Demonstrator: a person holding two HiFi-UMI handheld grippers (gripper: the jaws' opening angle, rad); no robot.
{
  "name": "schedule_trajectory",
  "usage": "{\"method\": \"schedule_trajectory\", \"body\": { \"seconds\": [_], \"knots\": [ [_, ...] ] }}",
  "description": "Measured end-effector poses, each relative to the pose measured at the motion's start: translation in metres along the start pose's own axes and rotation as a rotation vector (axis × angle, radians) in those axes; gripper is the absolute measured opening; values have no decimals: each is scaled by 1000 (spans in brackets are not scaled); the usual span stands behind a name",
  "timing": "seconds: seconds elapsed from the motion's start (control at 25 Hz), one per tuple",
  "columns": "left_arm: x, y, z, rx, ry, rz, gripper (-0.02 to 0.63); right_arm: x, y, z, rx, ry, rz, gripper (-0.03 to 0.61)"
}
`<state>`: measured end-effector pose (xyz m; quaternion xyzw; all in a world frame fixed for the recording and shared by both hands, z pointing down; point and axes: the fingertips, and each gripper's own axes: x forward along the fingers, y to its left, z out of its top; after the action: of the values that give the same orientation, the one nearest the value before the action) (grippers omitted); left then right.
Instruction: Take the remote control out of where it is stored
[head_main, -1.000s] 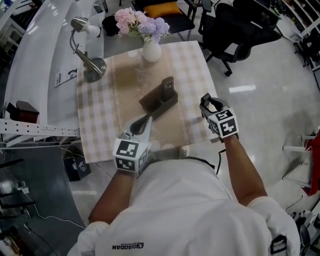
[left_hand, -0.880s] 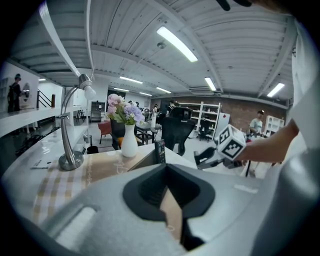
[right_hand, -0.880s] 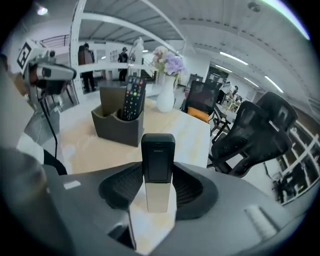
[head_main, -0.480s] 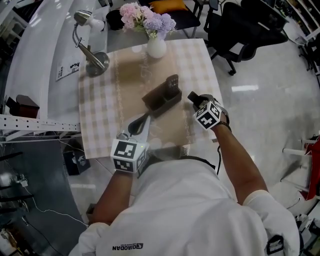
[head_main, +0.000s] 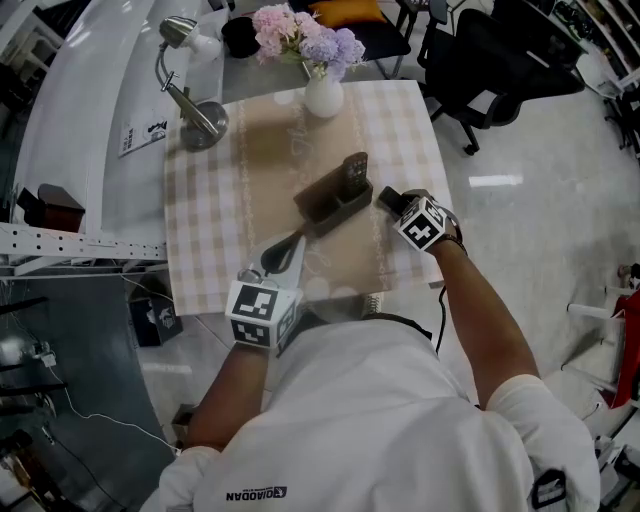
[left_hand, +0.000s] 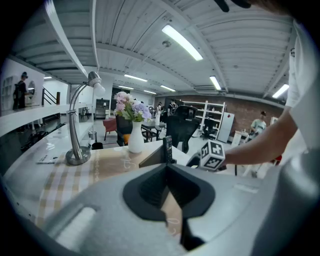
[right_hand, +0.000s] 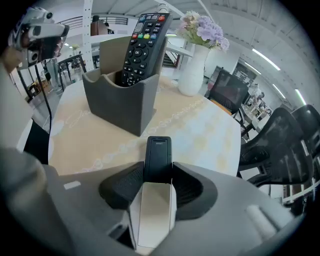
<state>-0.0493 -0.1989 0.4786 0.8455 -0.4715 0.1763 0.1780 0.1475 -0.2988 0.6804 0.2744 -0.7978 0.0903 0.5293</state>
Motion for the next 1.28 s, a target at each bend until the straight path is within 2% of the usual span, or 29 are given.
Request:
{"method": "schedule_trajectory", "body": {
  "seconds": [0.48,0.76,1.0,1.28],
  "knots": [
    [-3,3,0,11,0,-14,3,1,0,-2,30,10,-12,190],
    [-6,5,5,27,-6,-24,3,-20,2,3,59,-51,-52,195],
    [-9,1,19,40,-39,-37,3,-63,5,34,172,-213,-63,173],
    [-14,-2,36,17,-80,-75,3,-135,20,90,374,-496,-27,128]
  ]
}}
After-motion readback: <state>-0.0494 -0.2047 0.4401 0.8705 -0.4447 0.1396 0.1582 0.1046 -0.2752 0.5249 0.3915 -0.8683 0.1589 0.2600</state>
